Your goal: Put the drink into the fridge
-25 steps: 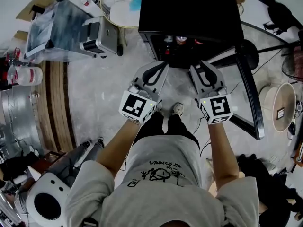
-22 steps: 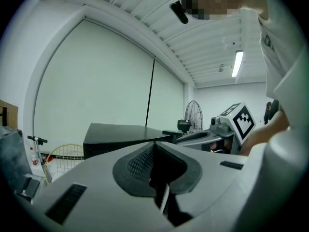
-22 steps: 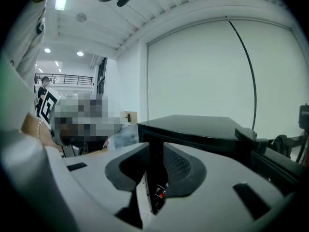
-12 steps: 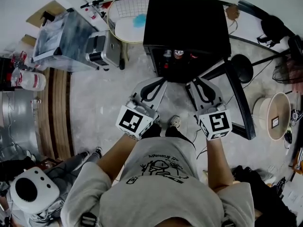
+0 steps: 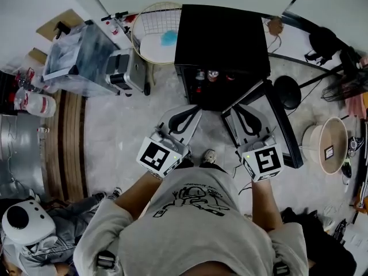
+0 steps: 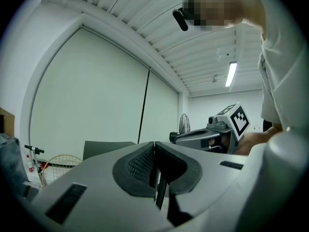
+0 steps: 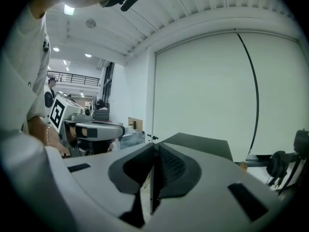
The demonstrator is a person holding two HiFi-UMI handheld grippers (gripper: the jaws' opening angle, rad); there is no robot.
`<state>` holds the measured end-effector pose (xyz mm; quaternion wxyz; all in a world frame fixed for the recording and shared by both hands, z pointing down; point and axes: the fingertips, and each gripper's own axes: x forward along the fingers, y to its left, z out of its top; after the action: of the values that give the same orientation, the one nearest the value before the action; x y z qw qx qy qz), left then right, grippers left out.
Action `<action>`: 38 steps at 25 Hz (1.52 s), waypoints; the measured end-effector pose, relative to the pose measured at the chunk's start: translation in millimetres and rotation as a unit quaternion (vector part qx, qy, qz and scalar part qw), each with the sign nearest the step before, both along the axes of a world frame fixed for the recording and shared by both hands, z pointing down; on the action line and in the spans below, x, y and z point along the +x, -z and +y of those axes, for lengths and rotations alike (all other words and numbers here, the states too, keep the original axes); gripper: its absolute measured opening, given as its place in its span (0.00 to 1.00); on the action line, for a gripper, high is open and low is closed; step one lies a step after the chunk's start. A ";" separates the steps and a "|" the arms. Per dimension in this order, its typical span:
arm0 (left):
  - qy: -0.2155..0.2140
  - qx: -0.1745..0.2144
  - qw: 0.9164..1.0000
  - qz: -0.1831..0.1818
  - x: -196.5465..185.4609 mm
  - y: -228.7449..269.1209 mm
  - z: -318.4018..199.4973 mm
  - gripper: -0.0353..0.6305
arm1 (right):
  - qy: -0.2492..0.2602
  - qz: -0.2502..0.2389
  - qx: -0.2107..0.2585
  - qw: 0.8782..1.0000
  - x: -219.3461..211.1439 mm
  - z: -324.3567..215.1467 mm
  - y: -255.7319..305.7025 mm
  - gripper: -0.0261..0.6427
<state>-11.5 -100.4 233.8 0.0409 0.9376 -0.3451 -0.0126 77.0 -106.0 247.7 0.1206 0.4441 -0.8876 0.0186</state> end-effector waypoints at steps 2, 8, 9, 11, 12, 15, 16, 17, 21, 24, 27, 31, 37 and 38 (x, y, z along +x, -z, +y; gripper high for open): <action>-0.001 0.001 1.000 0.001 -0.3 5.4 3.8 0.09 | 0.001 -0.001 0.003 1.000 0.8 5.4 8.4 0.09; 0.007 0.016 1.000 -0.006 -6.2 24.0 10.3 0.09 | 0.003 -0.004 0.016 1.000 0.5 18.1 30.2 0.08; 0.008 0.019 1.000 -0.006 -7.3 26.9 11.5 0.09 | 0.004 -0.004 0.017 1.000 0.0 20.1 33.4 0.08; 0.011 0.024 1.000 -0.005 -9.0 32.5 14.0 0.09 | 0.006 -0.006 0.019 1.000 -1.3 23.8 39.3 0.07; 0.012 0.026 1.000 -0.004 -9.5 34.8 15.2 0.09 | 0.006 -0.006 0.019 1.000 -1.9 25.3 41.9 0.07; 0.013 0.029 0.999 0.001 -9.8 39.3 18.1 0.09 | 0.002 -0.010 0.023 1.000 -1.0 29.6 48.5 0.06; 0.012 0.029 1.000 0.005 -9.0 40.3 19.0 0.09 | -0.001 -0.011 0.026 1.000 0.7 30.7 50.6 0.05; 0.010 0.028 1.000 0.008 -7.9 41.5 19.8 0.09 | -0.005 -0.012 0.029 0.999 2.9 31.4 52.6 0.05; 0.008 0.032 0.999 0.012 -5.0 45.5 19.4 0.09 | -0.019 -0.016 0.035 0.999 9.3 30.1 57.5 0.05; 0.010 0.036 0.999 0.010 -4.8 46.7 15.8 0.09 | -0.020 -0.019 0.033 0.999 9.6 27.6 57.9 0.05; 0.012 0.040 0.999 0.009 -4.1 48.8 13.1 0.09 | -0.021 -0.020 0.033 0.999 10.4 26.2 57.7 0.05; 0.013 0.044 0.999 0.007 -1.8 51.5 12.3 0.09 | -0.022 -0.024 0.035 0.999 12.1 26.6 59.0 0.05; 0.015 0.042 0.999 0.007 -1.0 51.4 10.3 0.09 | -0.020 -0.022 0.035 0.999 12.2 25.6 60.9 0.05; 0.016 0.042 0.999 0.007 -1.2 51.7 9.9 0.09 | -0.020 -0.022 0.036 0.999 12.3 25.2 61.5 0.05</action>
<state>-12.6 -90.6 182.1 0.0041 0.9328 -0.3589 -0.0340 89.3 -80.7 186.2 0.0847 0.4648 -0.8813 -0.0009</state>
